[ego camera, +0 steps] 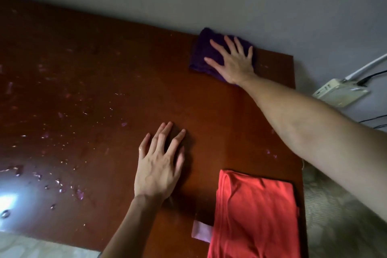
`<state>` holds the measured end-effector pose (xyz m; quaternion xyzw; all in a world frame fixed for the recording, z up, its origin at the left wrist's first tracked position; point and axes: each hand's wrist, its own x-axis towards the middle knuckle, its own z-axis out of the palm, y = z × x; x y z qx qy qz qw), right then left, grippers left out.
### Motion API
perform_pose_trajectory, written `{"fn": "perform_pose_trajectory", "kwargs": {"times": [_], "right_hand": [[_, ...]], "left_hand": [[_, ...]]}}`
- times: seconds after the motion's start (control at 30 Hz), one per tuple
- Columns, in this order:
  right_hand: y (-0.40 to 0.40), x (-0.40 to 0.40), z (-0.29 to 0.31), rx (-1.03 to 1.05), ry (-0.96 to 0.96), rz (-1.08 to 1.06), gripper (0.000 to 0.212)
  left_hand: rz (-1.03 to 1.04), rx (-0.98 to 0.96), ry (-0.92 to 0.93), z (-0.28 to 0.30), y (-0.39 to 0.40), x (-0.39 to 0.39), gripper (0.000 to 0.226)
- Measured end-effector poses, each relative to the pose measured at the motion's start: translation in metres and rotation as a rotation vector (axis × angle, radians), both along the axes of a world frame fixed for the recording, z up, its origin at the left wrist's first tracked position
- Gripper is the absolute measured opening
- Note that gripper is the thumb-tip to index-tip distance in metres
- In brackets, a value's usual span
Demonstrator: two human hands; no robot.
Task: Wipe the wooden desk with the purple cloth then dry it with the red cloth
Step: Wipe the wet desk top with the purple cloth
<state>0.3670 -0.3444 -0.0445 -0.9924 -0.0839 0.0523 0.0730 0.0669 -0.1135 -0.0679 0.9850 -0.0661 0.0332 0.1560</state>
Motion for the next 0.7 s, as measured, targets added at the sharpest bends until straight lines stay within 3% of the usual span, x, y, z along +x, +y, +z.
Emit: {"fn": "perform_pose_trajectory", "kwargs": {"times": [0.13,0.27,0.47,0.7], "right_hand": [[-0.009,-0.032,0.007,0.001,0.006,0.041,0.084],[-0.046,-0.131,0.011,-0.001,0.005,0.080,0.097],[-0.109,-0.275,-0.009,-0.073,-0.107,0.090,0.087],[-0.125,-0.221,-0.007,-0.074,-0.102,0.164,0.082]], "left_hand": [[-0.011,-0.023,0.006,0.003,0.002,0.000,0.051],[-0.019,-0.031,0.021,0.005,0.004,0.001,0.052],[-0.024,-0.009,0.036,0.006,0.002,-0.002,0.057],[0.062,0.009,0.101,0.008,-0.003,-0.004,0.057]]}}
